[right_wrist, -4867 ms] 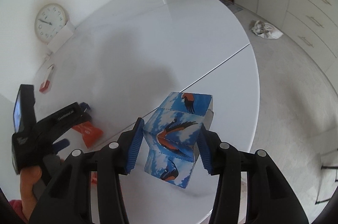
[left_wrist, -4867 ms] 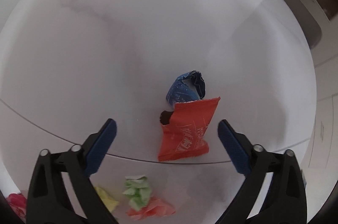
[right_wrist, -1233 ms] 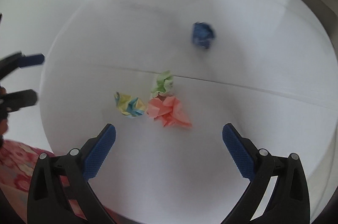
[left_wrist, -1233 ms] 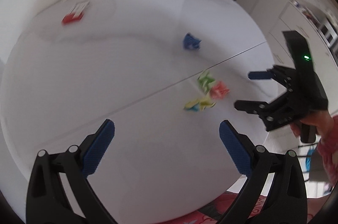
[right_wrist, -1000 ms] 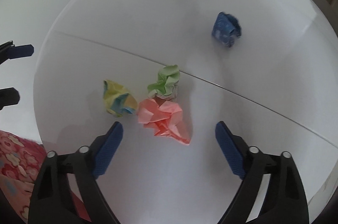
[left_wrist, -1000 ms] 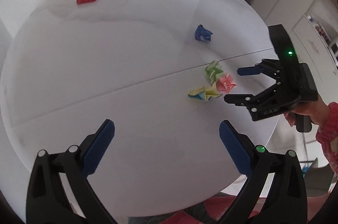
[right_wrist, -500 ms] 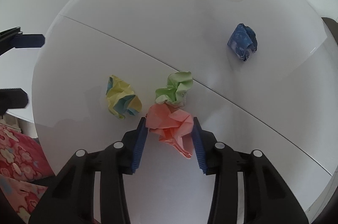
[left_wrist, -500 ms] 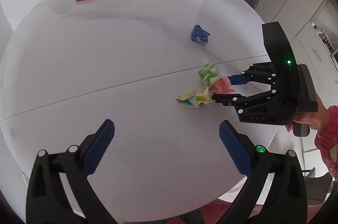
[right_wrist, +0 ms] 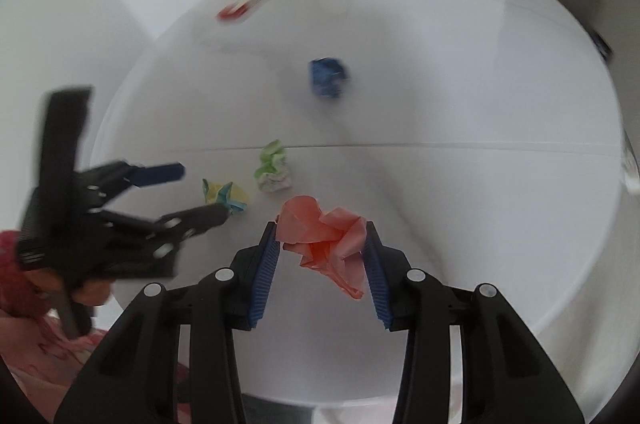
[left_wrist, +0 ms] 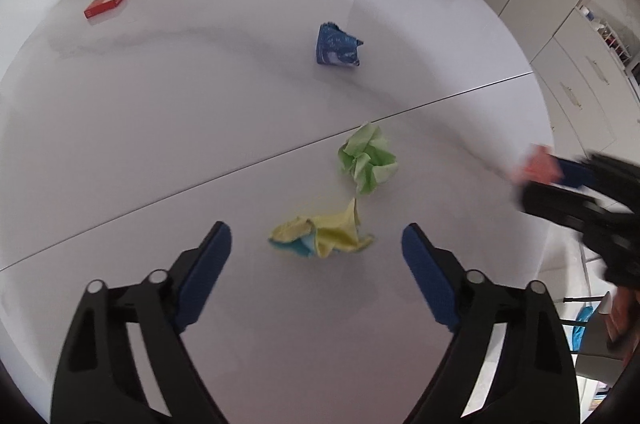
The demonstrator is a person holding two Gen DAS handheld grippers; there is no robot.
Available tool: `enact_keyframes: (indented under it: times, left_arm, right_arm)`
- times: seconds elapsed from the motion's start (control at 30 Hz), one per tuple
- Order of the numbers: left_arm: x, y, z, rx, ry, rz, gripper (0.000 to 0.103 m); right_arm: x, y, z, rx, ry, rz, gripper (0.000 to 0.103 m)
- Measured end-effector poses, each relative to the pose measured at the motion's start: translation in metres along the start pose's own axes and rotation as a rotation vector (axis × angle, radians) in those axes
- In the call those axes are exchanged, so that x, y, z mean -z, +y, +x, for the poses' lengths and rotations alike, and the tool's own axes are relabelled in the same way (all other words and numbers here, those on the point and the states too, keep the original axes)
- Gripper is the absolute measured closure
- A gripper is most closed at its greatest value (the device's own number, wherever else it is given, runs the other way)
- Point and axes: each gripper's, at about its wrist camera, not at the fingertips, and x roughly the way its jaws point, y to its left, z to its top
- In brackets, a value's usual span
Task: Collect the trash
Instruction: 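Grasp the crumpled yellow paper with the left tool while the right tool holds the pink paper, then drop the pink paper into the bin with the right tool while the left tool drops the yellow paper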
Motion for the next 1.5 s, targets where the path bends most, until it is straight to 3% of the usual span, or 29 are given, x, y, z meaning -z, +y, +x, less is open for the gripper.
enact_keyframes:
  times: [0.17,0.27,0.73,0.9,1.07,1.2,1.37,1.5]
  left_arm:
    - [-0.004,-0.002,0.018,-0.019,0.028,0.044,0.032]
    - [-0.002,-0.004,0.024,-0.019,0.047,0.07,0.045]
    - [-0.006,-0.006,0.012,-0.008,0.025,0.178,0.052]
    - [-0.013,-0.046,-0.021,0.073,-0.014,0.338,0.052]
    - [-0.009,-0.107,-0.046,0.22,-0.032,0.528,0.052]
    - [0.004,-0.155,-0.048,0.345,0.01,0.668,0.052]
    - [0.033,-0.201,-0.033,0.402,0.078,0.803,0.052]
    - [0.05,-0.218,-0.019,0.4,0.125,0.863,0.052]
  right_arm:
    - [0.026,-0.011,-0.025,0.04,-0.052,0.13,0.06]
    - [0.035,-0.011,-0.029,0.055,-0.066,0.183,0.06]
    - [0.056,-0.009,-0.056,0.103,-0.135,0.274,0.06]
    - [0.082,-0.014,-0.078,0.163,-0.19,0.386,0.06]
    - [0.135,-0.023,-0.099,0.28,-0.221,0.575,0.059]
    - [0.187,-0.033,-0.098,0.353,-0.202,0.734,0.059]
    - [0.25,-0.052,-0.072,0.399,-0.137,0.924,0.059]
    - [0.278,-0.062,-0.048,0.39,-0.104,1.001,0.059]
